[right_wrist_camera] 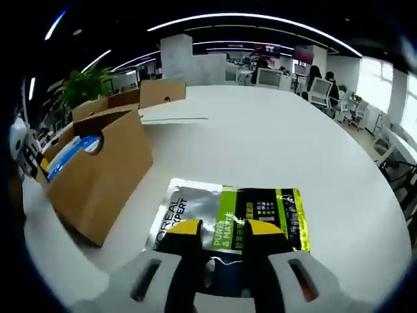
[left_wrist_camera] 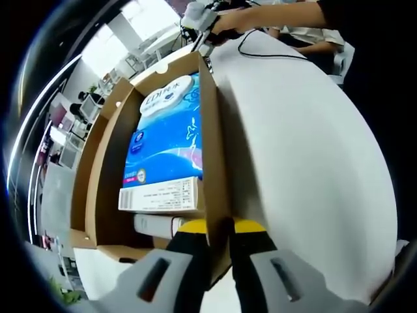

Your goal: Operate the shoe box by opening the lid, removing the specified soft item, and placing it in the target area until the item is outside and the box remains undamaged.

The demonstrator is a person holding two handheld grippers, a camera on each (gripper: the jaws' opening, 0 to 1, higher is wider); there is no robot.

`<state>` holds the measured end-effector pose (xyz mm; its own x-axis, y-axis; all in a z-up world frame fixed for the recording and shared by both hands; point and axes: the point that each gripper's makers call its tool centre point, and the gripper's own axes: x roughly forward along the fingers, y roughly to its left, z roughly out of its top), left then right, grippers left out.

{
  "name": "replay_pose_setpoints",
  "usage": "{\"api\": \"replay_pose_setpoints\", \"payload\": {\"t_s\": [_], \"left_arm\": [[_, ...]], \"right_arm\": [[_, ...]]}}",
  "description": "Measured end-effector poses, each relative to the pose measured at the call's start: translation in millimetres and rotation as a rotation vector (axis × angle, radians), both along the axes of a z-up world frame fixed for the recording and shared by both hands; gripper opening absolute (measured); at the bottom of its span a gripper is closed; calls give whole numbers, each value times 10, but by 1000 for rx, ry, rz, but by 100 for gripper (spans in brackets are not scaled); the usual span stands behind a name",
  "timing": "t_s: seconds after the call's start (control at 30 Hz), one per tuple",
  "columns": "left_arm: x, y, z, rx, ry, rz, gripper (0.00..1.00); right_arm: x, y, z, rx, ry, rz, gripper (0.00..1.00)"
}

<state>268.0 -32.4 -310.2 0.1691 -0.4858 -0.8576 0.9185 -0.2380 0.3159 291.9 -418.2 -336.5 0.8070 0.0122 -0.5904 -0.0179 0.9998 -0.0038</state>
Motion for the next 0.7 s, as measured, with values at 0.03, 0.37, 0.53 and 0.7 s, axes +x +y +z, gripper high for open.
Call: {"api": "replay_pose_setpoints", "payload": {"t_s": [0.03, 0.37, 0.53, 0.7], "left_arm": [[-1, 1, 0, 1, -1, -2, 9], [-3, 6, -8, 6, -12, 5, 10], [1, 4, -8, 5, -11, 14, 10], [11, 0, -11, 6, -11, 18, 10]], "right_arm": [[-24, 26, -1, -4, 19, -4, 24], [-114, -10, -14, -37, 7, -27, 34], [-161, 51, -25, 7, 4, -7, 37], [-169, 169, -4, 58, -12, 8, 41]]}}
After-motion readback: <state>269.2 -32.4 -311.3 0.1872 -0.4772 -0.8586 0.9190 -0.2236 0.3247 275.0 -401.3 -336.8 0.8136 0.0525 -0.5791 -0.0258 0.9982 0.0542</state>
